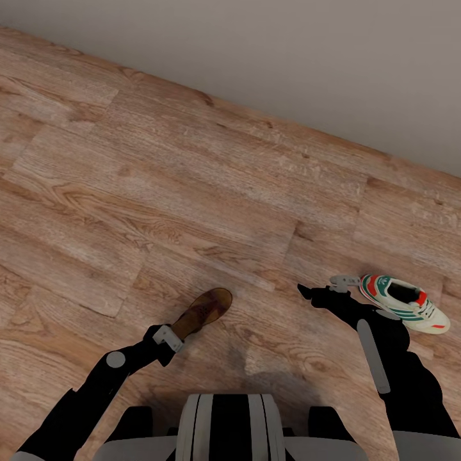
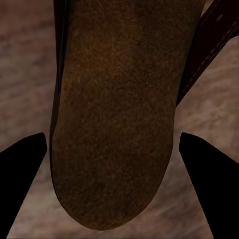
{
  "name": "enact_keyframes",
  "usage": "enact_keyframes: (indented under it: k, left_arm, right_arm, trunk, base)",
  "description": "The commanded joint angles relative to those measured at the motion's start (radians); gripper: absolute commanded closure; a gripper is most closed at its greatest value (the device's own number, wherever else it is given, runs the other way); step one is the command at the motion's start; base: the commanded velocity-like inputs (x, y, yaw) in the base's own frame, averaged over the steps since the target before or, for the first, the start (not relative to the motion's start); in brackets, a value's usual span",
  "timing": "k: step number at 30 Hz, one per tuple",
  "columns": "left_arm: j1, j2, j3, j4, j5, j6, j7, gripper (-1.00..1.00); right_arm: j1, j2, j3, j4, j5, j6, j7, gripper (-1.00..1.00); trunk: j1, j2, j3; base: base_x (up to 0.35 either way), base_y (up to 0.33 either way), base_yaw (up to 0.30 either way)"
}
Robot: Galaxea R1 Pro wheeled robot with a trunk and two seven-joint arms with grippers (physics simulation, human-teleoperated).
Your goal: Pick up the two gym shoes and the two sandals from the corridor floor and place them onto the hallstand (shoe rack) in the corridor, making sure they are on the rack and not on the floor. Arrange them so the two gym shoes are next to each other and the two sandals are next to each other.
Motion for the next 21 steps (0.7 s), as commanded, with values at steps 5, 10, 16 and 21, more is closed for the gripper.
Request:
enact_keyframes:
  k: [5, 10, 16, 21]
  left_arm:
    - [0.001, -0.001, 0.0, -0.006, -0.006, 0.004, -0.005, 1.0]
    - [0.003, -0.002, 0.0, -0.008, -0.006, 0.004, -0.005, 1.0]
    - [0.003, -0.002, 0.0, -0.008, -0.006, 0.004, -0.005, 1.0]
    - [0.003, -0.002, 0.001, -0.01, -0.006, 0.005, -0.005, 1.0]
  right_arm:
    - [0.0, 0.0, -0.001, -0.001, -0.003, 0.006, 0.003, -1.0]
    - [0.0, 0.0, -0.002, -0.001, -0.003, 0.006, 0.003, -1.0]
    - [0.0, 0.0, -0.002, -0.001, -0.003, 0.006, 0.003, -1.0]
    - [0.0, 0.0, -0.003, -0.001, -0.003, 0.006, 0.003, -1.0]
  trunk:
    - [0.0, 0.0, 0.0]
    - [0.0, 0.0, 0.0]
    - [0.0, 0.0, 0.0]
    - [0.0, 0.0, 0.0]
  base:
    - [0.0, 0.0, 0.0]
    - [0.0, 0.0, 0.0]
    - [0.0, 0.0, 0.0]
    - [0.0, 0.0, 0.0]
